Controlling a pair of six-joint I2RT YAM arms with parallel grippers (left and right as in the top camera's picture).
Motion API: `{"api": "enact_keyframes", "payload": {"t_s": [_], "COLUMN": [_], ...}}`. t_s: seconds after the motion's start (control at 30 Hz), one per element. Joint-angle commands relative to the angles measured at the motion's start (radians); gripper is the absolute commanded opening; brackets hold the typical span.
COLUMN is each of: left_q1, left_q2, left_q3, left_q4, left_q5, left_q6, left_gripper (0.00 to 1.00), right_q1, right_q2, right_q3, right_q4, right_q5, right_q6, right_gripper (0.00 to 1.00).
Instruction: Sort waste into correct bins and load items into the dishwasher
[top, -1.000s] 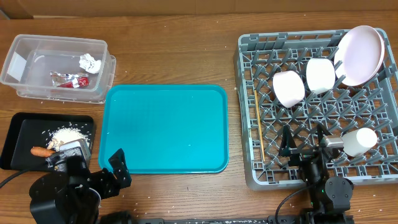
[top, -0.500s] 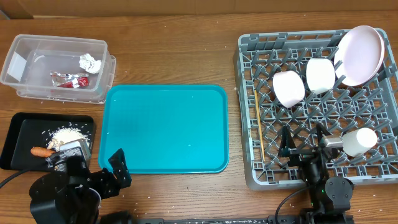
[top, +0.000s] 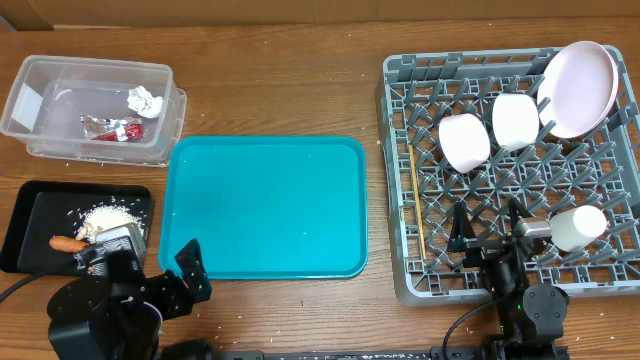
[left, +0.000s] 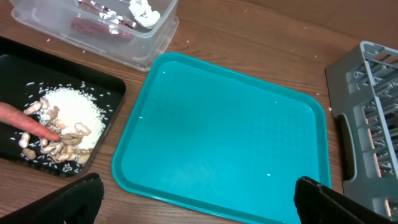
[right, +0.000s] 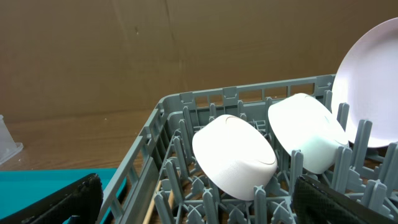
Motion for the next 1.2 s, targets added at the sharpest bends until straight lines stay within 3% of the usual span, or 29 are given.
{"api": "enact_keyframes", "payload": {"t_s": [0.0,0.23,0.63,0.97,1.07,1.17], "left_q1": [-0.030,-0.068,-0.120,-0.120,-0.120,-0.120], "left_q2": [-0.005,-0.048,-0.421,-0.490,-0.490,-0.490], "left_q3": [-0.003,-0.132,-0.753,-1.003,-1.044,-1.043], "left_q4": [-0.007,0.096,0.726,1.206,1.234,1.131], "left_q5": [0.006,-0.049,-0.014,-0.058,-0.084,-0.091], "left_q6": [-0.006,0.006,-0.006,0.046,0.058,0.058], "left_gripper": [1.00,1.00,1.00,1.00,1.00,1.00], "right_q1": [-0.003,-0.003,-0.003,-0.003,-0.003,-0.003], "right_q2": [-0.010,-0.010,-0.010,-0.010,-0.010,-0.010], "right_q3": [-0.010,-0.010,-0.010,-0.010,-0.010,-0.010], "right_q4": [0.008,0.008,0.008,0.008,0.008,0.008], "right_q5": [-0.005,-0.005,-0.005,-0.005,-0.005,-0.005], "right_q6": [-0.007,-0.007,-0.007,-0.007,-0.007,-0.007], "right_gripper": [1.00,1.00,1.00,1.00,1.00,1.00]}}
